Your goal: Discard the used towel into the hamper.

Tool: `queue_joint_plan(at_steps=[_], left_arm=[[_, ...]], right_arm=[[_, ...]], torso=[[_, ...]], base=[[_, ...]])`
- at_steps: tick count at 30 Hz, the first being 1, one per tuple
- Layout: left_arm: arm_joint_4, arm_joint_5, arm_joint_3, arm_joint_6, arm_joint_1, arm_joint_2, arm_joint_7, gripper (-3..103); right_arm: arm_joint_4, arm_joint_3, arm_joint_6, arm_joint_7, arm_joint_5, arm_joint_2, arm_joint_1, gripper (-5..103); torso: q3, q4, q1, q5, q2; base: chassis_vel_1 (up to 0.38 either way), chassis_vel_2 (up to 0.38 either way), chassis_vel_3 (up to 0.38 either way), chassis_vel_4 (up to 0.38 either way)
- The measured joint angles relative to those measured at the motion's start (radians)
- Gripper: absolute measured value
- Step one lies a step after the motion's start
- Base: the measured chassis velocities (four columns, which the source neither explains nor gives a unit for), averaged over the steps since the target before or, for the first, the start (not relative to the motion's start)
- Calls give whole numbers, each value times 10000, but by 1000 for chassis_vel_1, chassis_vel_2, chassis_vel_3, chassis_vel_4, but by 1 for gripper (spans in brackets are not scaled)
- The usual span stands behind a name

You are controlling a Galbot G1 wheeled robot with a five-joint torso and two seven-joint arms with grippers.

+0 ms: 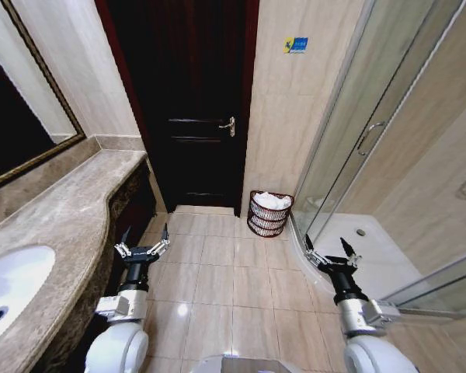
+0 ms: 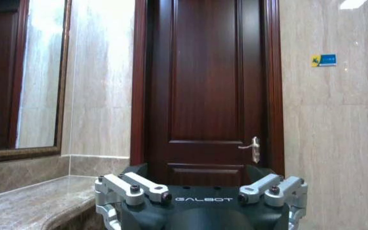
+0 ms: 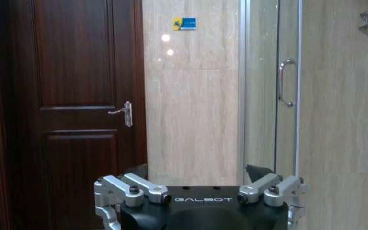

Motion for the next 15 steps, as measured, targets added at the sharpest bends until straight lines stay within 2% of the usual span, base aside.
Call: queue_joint_plan(at_steps=[15], left_arm=[[0, 0, 0, 0, 0, 0, 0, 100]], right_arm=[[0, 0, 0, 0, 1, 0, 0, 100]], torso=[[0, 0, 0, 0, 0]], base=[[0, 0, 0, 0]])
